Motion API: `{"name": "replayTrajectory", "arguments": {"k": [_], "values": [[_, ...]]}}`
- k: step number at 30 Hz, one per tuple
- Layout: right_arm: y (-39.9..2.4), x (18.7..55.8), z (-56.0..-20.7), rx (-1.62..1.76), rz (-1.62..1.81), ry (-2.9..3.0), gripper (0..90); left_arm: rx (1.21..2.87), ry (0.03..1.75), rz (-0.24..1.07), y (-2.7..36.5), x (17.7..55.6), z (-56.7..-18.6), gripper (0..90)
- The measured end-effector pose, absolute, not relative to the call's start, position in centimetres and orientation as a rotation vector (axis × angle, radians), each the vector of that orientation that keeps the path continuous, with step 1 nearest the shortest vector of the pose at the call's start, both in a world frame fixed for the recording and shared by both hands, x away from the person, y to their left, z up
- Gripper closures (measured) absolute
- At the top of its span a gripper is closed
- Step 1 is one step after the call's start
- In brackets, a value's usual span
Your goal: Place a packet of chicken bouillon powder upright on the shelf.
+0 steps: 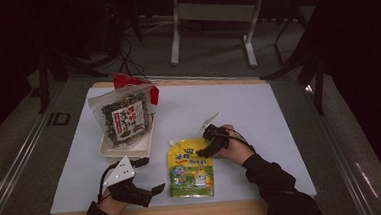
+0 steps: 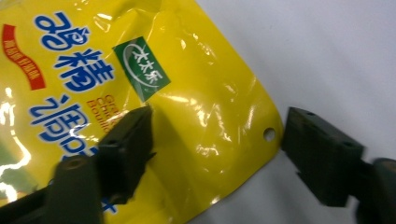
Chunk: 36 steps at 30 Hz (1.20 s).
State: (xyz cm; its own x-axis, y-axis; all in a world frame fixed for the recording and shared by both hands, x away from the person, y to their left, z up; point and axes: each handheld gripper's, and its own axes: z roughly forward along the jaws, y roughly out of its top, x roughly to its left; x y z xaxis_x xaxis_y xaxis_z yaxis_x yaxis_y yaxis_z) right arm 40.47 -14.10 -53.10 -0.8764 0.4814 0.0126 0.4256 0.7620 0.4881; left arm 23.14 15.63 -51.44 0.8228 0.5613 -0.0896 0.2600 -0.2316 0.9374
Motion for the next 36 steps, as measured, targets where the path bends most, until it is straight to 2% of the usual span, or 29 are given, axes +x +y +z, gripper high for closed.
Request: {"name": "replayTrajectory", "arguments": {"k": [1, 2, 5, 6, 8, 9, 11, 16, 19, 21, 22, 24, 25, 27, 33, 36], "values": [[-14.1, 40.3, -52.9, 0.728, 0.72, 2.828, 47.3, 1.823, 0.625, 0.316, 15.6, 23.1, -51.5, 2.5], [-14.1, 40.0, -52.7, 0.701, 0.709, 2.823, 56.5, 1.824, 0.625, 0.316, 15.6, 23.1, -51.4, 2.5], [-13.9, 39.6, -52.5, 0.694, 0.675, 2.812, 58.9, 1.824, 0.624, 0.312, 15.6, 23.2, -51.5, 2.5], [-13.9, 39.7, -52.5, 0.701, 0.675, 2.816, 57.1, 1.824, 0.625, 0.31, 15.6, 23.2, -51.5, 2.5], [-13.9, 40.0, -52.6, 0.721, 0.683, 2.805, 45.3, 1.826, 0.621, 0.31, 15.6, 23.2, -51.5, 2.5], [-13.9, 40.0, -52.6, 0.721, 0.683, 2.805, 45.3, 1.826, 0.621, 0.31, 15.6, 23.2, -51.5, 2.5], [-14.5, 40.9, -53.0, 0.776, 0.728, 2.812, 32.7, 1.825, 0.619, 0.302, 15.5, 23.2, -51.5, 2.5], [-14.4, 41.1, -53.2, 0.718, 0.739, 2.836, 26.9, 1.828, 0.621, 0.297, 15.5, 23.3, -51.6, 2.5], [-14.2, 41.2, -53.1, 0.718, 0.71, 2.852, 29.4, 1.831, 0.616, 0.298, 15.4, 23.3, -51.6, 2.5], [-13.9, 41.1, -52.9, 0.708, 0.696, 2.863, 36.3, 1.835, 0.614, 0.295, 15.3, 23.3, -51.7, 2.5], [-13.9, 41.1, -52.9, 0.708, 0.696, 2.863, 36.3, 1.837, 0.613, 0.294, 15.3, 23.3, -51.7, 2.5], [-13.8, 40.7, -52.8, 0.698, 0.691, 2.861, 44.0, 1.842, 0.61, 0.296, 15.3, 23.3, -51.7, 2.5], [-13.8, 40.7, -52.8, 0.698, 0.691, 2.861, 44.0, 1.842, 0.61, 0.296, 15.3, 23.3, -51.7, 2.5], [-13.5, 40.1, -52.5, 0.656, 0.669, 2.853, 57.1, 1.838, 0.611, 0.294, 15.3, 23.3, -51.7, 2.5], [-12.9, 39.5, -52.2, 0.631, 0.611, 2.818, 80.9, 1.842, 0.611, 0.298, 15.3, 23.3, -51.7, 2.5], [-12.6, 39.4, -52.2, 0.606, 0.603, 2.818, 89.0, 1.842, 0.611, 0.298, 15.3, 23.3, -51.7, 2.5]]}}
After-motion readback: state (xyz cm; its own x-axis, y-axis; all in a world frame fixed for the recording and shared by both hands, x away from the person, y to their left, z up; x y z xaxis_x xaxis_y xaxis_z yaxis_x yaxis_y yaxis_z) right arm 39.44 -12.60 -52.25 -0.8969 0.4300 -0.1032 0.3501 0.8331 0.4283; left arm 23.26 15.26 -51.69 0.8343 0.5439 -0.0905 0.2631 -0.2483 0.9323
